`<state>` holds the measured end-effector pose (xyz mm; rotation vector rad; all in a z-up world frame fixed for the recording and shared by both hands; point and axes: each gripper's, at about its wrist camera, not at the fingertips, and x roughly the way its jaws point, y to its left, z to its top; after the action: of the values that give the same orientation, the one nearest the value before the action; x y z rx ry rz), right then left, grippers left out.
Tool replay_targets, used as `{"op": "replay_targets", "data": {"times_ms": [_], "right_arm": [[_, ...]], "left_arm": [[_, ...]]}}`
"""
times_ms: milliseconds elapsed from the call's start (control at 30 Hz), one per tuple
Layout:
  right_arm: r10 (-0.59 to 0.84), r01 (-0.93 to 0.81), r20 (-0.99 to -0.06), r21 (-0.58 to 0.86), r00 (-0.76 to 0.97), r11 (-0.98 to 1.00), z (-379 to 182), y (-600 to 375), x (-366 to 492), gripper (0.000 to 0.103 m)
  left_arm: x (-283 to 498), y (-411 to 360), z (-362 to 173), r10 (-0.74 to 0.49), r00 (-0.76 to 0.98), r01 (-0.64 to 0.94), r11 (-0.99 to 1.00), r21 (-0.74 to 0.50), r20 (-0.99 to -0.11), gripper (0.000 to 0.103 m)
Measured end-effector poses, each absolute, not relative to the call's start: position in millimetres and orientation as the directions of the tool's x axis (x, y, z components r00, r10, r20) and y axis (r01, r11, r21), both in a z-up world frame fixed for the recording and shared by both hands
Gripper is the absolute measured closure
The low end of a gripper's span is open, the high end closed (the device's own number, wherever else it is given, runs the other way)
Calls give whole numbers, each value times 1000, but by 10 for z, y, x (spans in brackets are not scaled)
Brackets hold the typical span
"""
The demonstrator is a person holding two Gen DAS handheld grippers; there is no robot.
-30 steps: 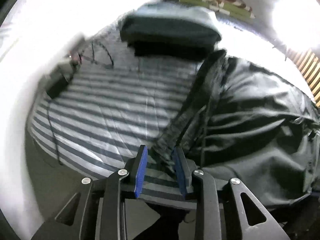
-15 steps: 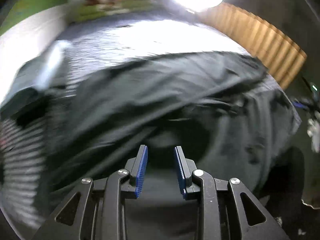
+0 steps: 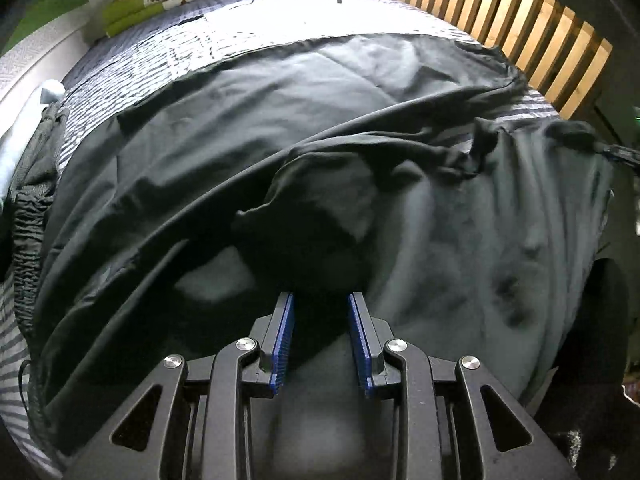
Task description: Fold large clothes
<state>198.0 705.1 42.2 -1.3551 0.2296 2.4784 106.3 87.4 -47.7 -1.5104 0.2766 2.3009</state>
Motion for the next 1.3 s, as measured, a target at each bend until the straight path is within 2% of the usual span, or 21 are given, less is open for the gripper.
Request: {"op": "replay_targets", "data": {"times_ms": [67,200,333,400,567,600,633,667,700,800,1000,1133,1167,1233,1300], "right_arm": [[309,-388,-817,-114,-487,-914,526,7099,2106,82],[261,-326,-868,-123,-423,-937,487,7109,2076,76],[340,-308,-809,-208,-480,-928,750,6888,2093,71],[297,-244,-783,-191,-547,-951,956,6697,2094,71],[35,43,-728,-88,-685,-995,1471,5965,1812,70],[-33,110,-711,-64,-702,-992,1571,5794,1732,67],[-96,178,-694,-47,-713,-983,1670,5596,1626,63],[-147,240,-686,-43,-713,-970,1748,5381,1497,58],[-169,275,-688,-46,-705,-960,1785,5237,1411,58],[-219,418,-726,-103,-652,-902,1810,4545,965,58],[-218,548,-795,-165,-566,-820,1531,3587,256,58],[-181,593,-838,-196,-515,-781,1232,3291,-142,58],[-182,601,-847,-187,-499,-777,1173,3252,-236,58],[-182,624,-862,-181,-473,-760,1032,3180,-422,58],[-184,642,-869,-182,-459,-745,920,3150,-573,58]], "left_arm": [[1054,837,-481,196,-357,-404,-914,-39,-913,74],[1061,686,-359,218,-371,-385,-921,-64,-903,74],[1201,205,57,205,-458,-314,-948,-59,-865,74],[1260,-139,307,165,-515,-258,-966,-32,-841,74],[1286,-898,834,41,-614,-133,-990,52,-788,73],[1265,-1010,932,32,-634,-130,-989,65,-773,68],[1231,-1110,1028,17,-660,-125,-988,88,-751,54],[1211,-1189,1081,4,-680,-118,-988,104,-734,47],[1129,-1295,1114,-2,-690,-105,-989,103,-723,40],[840,-1413,1024,-16,-662,-78,-993,90,-750,40],[27,-1038,473,-113,-601,-254,-912,323,-792,40],[-380,-1003,86,-177,-550,-330,-852,407,-816,41],[-460,-1030,-25,-185,-529,-344,-845,409,-828,42],[-538,-1038,-202,-197,-504,-377,-826,420,-841,56],[-567,-1000,-353,-216,-504,-401,-799,448,-836,59]]}}
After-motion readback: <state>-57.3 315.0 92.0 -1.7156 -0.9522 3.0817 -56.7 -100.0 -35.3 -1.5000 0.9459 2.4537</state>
